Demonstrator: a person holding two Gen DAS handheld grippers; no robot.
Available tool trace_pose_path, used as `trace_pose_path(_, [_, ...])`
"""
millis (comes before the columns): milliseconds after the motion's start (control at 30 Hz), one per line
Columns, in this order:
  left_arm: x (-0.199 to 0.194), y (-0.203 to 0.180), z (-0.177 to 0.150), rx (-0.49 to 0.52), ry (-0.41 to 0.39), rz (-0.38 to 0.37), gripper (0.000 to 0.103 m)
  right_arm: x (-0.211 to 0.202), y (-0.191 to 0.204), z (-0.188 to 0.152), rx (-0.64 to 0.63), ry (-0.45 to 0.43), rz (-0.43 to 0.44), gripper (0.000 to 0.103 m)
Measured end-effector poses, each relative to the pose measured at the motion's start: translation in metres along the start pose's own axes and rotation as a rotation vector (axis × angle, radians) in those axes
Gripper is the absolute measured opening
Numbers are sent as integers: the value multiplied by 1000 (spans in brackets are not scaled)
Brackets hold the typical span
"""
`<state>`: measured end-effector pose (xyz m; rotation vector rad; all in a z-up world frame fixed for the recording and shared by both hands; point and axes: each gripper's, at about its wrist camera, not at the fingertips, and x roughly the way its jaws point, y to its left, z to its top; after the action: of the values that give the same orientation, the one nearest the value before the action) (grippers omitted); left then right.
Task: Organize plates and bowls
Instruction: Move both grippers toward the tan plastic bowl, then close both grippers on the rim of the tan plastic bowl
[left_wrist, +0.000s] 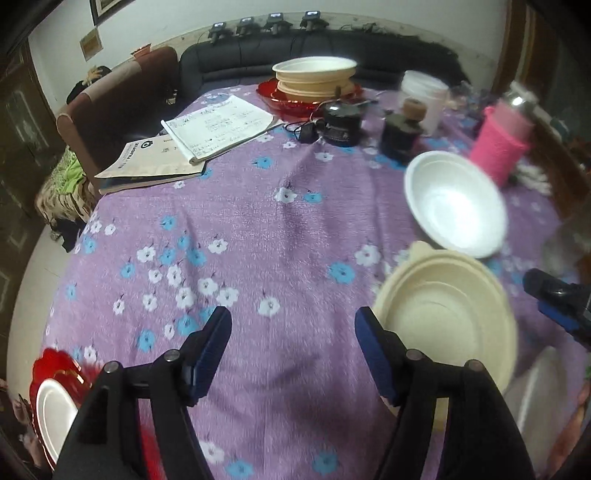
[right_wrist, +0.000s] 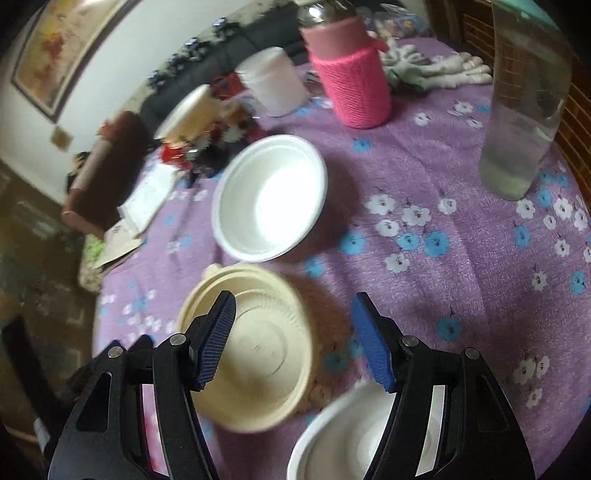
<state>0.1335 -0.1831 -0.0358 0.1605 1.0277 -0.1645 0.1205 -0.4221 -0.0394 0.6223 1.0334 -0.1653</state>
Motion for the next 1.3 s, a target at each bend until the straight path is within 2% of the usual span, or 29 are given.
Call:
trace_pose_path(133, [19, -3, 1, 3, 30, -45, 69, 8, -6, -1, 17, 4, 42, 66])
trace_pose_path(200, [22, -7, 0, 16, 18, -32, 69, 12, -3, -1, 9, -4, 44, 66])
trace_pose_path(333, [24, -9, -2, 35, 8, -30, 69, 28, 0, -4, 9, 61, 50, 66])
trace_pose_path(533, [27, -8, -4, 48, 6, -15, 72, 44, 6, -8, -22, 97, 21, 66])
trace_pose_path(767, [23, -4, -5, 56, 11, 5, 72, 50, 12, -10, -36, 97, 68, 66])
trace_pose_path(833, [19, 3, -6, 26, 4, -11, 73, 49, 11, -10, -28, 89, 77, 62])
trace_pose_path(933, [18, 4, -6, 14, 25, -76, 74, 49, 8, -11, -19, 93, 82, 49])
trace_pose_path(1100, [22, 13, -2, -49, 38, -104, 74, 50, 4, -11, -18, 94, 63, 29])
trace_pose_path(1300, [25, 32, 2, -123, 65, -167, 75, 57, 8, -13, -56, 101, 45, 19])
